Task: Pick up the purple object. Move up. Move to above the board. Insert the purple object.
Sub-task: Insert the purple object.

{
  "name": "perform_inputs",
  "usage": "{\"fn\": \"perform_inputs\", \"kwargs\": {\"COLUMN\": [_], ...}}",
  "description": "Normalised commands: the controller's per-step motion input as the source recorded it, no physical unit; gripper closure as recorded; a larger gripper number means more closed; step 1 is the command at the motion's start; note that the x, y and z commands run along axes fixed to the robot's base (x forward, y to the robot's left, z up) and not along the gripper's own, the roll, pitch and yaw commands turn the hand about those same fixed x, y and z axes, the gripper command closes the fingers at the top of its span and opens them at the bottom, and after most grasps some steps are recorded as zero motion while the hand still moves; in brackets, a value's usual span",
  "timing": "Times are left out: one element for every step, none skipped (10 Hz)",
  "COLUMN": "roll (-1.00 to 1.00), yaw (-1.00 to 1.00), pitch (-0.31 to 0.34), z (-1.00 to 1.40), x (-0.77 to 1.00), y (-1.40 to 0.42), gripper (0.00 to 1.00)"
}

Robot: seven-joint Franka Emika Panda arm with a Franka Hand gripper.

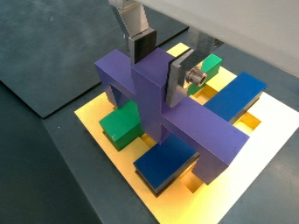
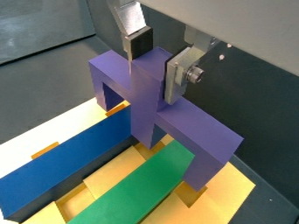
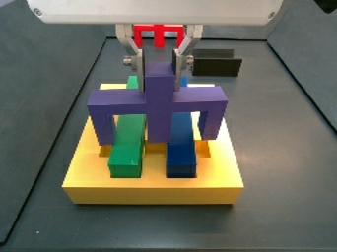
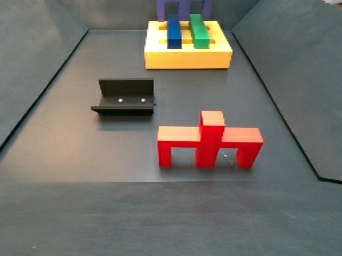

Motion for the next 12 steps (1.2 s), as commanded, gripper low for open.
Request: {"fn": "perform_inputs", "kwargs": {"roll": [0.14,0.06,0.06,0.07,0.17,0.42,0.46,0.45,0.38,0.38,0.22,0.08], "yaw": [0.01,0.12,0.11,0.0,0.0,0.01,0.0,0.0,0.0,0.0,0.0,0.0], "pitch": [0.0,0.0,-0.004,-0.05,0.0,-0.016,-0.067,0.0,0.0,0.0,0.026,0.0], "z": [-0.13,0.0,-0.04,-0.11,0.0,0.0,0.0,0.0,0.21,0.23,0.04,-0.03], "x": [0.04,0.0,0.04,0.15,0.33,0.28,0.11,-0.09,-0.13,-0.16,0.0,-0.08], "y": [0.0,0.0,-0.05,-0.13,-0.09,-0.15,-0.07,0.0,0.0,-0.01,-0.04,-0.01], "gripper": [1.0,1.0,1.0,1.0,1.0,1.0,1.0,1.0,1.0,1.0,1.0,1.0]}}
